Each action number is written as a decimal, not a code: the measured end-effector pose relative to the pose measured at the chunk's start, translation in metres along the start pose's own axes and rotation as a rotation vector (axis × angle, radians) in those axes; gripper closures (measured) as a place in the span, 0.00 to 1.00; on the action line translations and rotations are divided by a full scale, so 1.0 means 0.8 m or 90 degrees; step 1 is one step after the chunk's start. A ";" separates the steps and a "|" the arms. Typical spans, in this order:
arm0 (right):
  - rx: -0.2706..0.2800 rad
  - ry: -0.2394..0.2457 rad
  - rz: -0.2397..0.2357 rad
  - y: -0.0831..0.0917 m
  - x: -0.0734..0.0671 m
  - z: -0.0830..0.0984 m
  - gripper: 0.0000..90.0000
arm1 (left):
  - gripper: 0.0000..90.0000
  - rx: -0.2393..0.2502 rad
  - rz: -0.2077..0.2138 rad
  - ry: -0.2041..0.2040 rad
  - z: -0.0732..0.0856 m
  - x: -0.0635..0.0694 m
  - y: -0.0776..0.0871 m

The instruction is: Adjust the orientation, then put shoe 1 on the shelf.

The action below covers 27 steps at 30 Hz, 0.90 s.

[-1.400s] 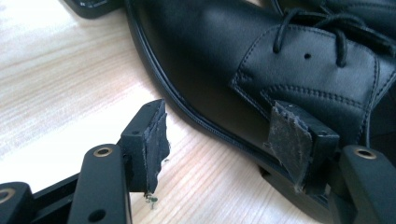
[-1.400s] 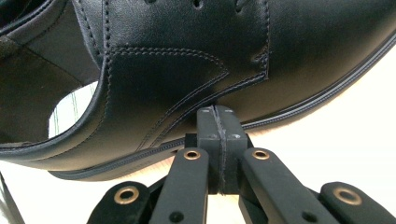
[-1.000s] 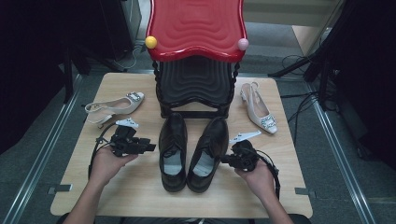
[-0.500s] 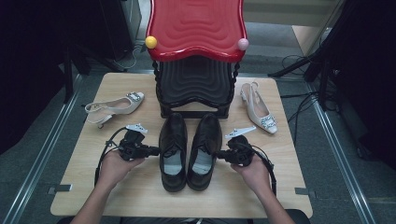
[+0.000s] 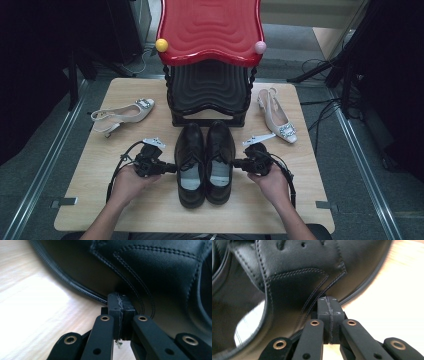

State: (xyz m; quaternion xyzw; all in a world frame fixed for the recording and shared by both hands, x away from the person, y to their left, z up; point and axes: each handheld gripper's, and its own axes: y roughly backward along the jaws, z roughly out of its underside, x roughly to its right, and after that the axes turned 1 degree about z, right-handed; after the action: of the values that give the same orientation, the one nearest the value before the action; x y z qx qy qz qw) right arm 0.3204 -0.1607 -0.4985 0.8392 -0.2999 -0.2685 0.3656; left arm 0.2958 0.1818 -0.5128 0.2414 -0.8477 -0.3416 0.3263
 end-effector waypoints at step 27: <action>0.081 -0.064 -0.005 0.052 0.031 0.000 0.87 | 0.59 0.010 0.011 -0.009 -0.006 0.010 0.014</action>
State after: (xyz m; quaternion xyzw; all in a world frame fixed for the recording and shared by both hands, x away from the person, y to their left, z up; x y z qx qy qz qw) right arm 0.3250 -0.2009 -0.4720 0.8475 -0.3312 -0.2918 0.2949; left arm 0.2920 0.1819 -0.4987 0.2345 -0.8547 -0.3337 0.3212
